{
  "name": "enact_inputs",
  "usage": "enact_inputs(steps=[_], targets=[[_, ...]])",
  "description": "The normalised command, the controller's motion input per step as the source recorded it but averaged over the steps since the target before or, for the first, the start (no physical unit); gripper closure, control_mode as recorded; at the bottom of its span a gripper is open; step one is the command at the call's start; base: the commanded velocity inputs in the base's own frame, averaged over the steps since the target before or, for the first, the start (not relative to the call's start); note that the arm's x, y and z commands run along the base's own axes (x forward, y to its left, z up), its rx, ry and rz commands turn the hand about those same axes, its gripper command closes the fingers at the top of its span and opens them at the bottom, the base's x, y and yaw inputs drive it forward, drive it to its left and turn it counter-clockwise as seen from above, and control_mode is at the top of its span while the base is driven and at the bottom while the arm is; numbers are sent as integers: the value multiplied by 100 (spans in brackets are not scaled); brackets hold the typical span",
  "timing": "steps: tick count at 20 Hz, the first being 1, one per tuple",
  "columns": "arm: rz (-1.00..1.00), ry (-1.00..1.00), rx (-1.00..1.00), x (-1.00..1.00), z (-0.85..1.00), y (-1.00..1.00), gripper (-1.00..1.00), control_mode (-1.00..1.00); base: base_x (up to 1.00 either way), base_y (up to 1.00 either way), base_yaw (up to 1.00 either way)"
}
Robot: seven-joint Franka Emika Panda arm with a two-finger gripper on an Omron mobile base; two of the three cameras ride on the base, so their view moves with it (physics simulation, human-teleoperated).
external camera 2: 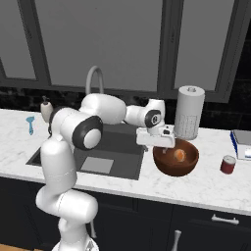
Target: Pick the onion from the sink and place it in the bowl. Then pick the bowl and place it in the microwave. Then close the microwave door and press the start button.
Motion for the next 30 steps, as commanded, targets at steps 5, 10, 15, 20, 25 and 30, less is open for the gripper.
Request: enact_inputs(steps=[5,10,15,20,25,30], targets=[[6,1,1,0,-34,0,100,-100,0,0,0],[7,0,0,0,-7,0,100,-100,0,0,0],[7,0,0,-4,0,0,100,-100,0,0,0],[2,-9,-3,-21,6,5,100,-100,0,0,0],[20,-19,-10,-78,85,11,100,-100,0,0,0],[33,5,-13,-53,100,37,100,-100,0,0,0]])
